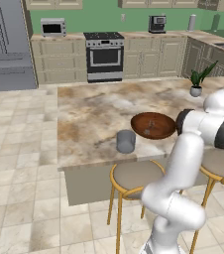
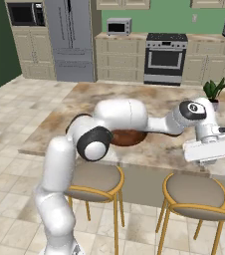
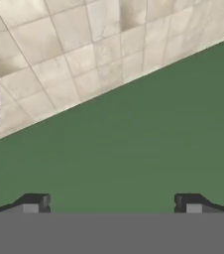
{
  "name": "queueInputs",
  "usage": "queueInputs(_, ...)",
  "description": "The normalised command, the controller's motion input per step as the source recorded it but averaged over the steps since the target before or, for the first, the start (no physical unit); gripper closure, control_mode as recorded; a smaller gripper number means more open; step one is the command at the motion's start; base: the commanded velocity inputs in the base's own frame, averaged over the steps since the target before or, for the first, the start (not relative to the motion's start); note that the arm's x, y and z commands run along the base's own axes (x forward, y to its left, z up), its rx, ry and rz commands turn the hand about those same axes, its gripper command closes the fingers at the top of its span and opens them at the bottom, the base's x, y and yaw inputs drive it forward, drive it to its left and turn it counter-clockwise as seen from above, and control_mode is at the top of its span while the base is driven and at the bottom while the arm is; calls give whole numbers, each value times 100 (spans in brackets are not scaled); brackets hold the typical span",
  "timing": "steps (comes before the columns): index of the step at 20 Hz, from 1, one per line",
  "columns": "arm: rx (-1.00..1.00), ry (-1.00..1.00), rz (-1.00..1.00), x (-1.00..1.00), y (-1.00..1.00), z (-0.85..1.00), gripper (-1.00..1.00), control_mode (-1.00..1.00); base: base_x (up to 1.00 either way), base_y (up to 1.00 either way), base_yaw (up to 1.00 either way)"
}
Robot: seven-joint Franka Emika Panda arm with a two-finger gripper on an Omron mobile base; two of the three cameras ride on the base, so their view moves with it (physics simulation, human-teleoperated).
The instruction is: There are four ice cubes in the ice bowl. Place two ice cubes in each glass of water.
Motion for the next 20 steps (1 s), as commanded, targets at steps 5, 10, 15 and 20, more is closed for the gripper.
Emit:
queueInputs(5,-43,34,22,-100,48,-100,-100,-100,0,0,0)
queueInputs(10,-30,10,20,-100,77,15,-100,-100,0,0,0)
queueInputs(15,-24,4,13,-99,94,100,-100,-100,0,0,0)
queueInputs(20,-23,0,3,-63,100,95,-100,-100,0,0,0)
